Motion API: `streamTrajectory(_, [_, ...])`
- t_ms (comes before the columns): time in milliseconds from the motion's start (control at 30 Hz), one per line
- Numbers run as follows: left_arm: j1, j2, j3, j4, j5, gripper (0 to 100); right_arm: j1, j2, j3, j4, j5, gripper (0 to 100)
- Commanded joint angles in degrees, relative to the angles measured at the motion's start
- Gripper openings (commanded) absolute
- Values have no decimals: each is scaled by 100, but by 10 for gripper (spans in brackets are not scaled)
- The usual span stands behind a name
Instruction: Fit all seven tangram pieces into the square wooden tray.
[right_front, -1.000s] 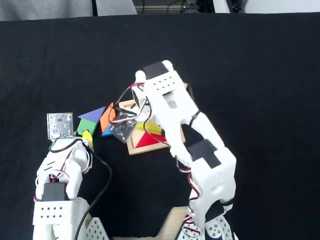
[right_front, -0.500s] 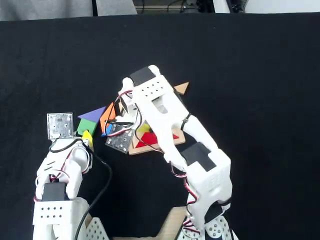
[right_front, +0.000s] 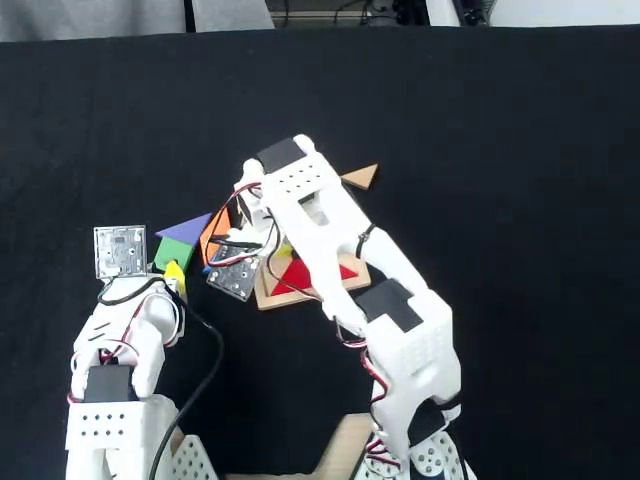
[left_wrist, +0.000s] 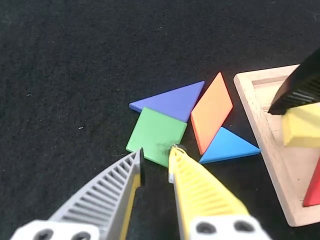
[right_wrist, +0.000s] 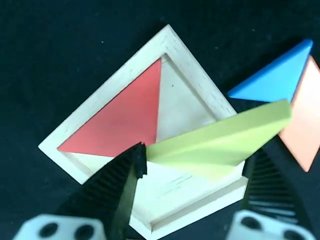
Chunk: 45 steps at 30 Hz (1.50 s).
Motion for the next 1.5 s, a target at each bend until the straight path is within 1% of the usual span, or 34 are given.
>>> streamTrajectory(0, [75, -70, -13, -88, -62, 105, 79, -48, -251, -88, -123, 302])
streamTrajectory(367, [66, -70, -13, -88, -62, 105, 79, -48, -251, -44, -123, 311])
streamTrajectory(433, [66, -70, -13, -88, -62, 105, 79, -48, -251, -44, -123, 344])
streamTrajectory(667, [66, -70, -13, -88, -62, 105, 88, -31, -251, -44, -132, 515])
streamTrajectory(767, [66, -70, -13, -88, -62, 105, 97, -57, -251, -44, -132, 553])
streamTrajectory(867, [57, -70, -13, -88, -62, 105, 220, -57, -382, -18, -132, 560])
streamTrajectory(933, [57, -70, -13, -88, -62, 105, 316, -66, -716, 273, -132, 560])
streamTrajectory(1067, [57, -70, -13, -88, -62, 105, 448, -242, -1851, 1591, -132, 560])
streamTrajectory(1200, [48, -70, -13, -97, -62, 105, 677, -699, -2149, 1574, -149, 560])
streamTrajectory(1267, [40, -70, -13, -97, -62, 105, 703, -1024, -2044, 1582, -378, 560])
streamTrajectory(1467, [31, -70, -13, -79, -62, 105, 651, -2114, -1420, 1538, -1802, 560])
